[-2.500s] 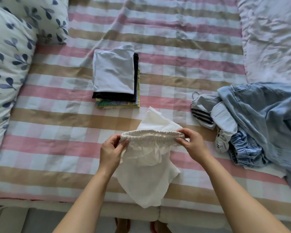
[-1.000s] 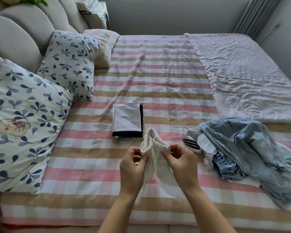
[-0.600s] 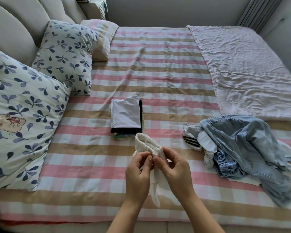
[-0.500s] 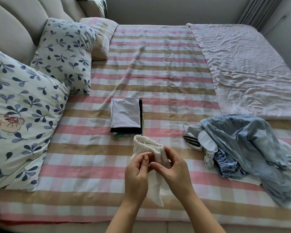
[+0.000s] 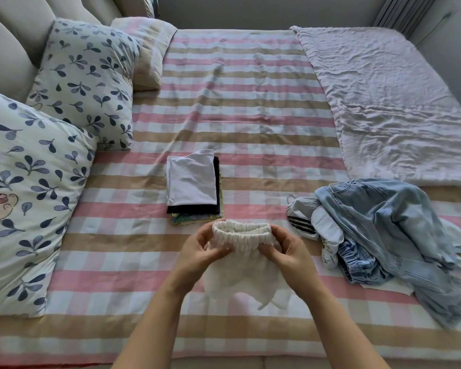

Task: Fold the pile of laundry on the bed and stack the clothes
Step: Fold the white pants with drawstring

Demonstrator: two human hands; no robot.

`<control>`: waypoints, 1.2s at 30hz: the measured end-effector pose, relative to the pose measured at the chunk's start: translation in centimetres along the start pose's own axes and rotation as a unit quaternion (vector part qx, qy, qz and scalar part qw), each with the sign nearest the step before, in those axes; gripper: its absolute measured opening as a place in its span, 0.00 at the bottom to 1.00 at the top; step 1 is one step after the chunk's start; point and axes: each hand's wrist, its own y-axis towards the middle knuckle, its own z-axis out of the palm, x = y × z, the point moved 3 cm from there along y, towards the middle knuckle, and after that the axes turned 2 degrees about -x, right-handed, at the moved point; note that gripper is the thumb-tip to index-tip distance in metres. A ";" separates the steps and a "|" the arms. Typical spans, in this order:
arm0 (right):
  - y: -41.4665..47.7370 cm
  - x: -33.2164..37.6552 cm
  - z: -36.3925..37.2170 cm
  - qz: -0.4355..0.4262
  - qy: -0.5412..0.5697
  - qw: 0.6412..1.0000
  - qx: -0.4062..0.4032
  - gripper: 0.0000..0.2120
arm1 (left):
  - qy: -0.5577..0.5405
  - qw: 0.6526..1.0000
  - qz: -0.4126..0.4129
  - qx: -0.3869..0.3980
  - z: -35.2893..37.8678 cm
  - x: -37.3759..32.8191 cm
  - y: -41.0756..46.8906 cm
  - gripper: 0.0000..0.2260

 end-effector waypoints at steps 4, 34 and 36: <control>2.9 0.9 -1.6 -0.012 -0.049 0.998 -0.027 0.12 | 0.025 1.000 0.009 0.008 0.3 -1.1 3.5 0.09; 3.6 -21.8 -6.7 0.141 -0.332 0.932 -0.038 0.19 | 0.271 0.960 -0.070 -0.032 0.3 21.2 7.9 0.13; 0.9 -23.7 -6.4 0.145 -0.311 0.939 -0.024 0.22 | 0.239 0.968 -0.071 -0.026 0.3 23.0 5.7 0.12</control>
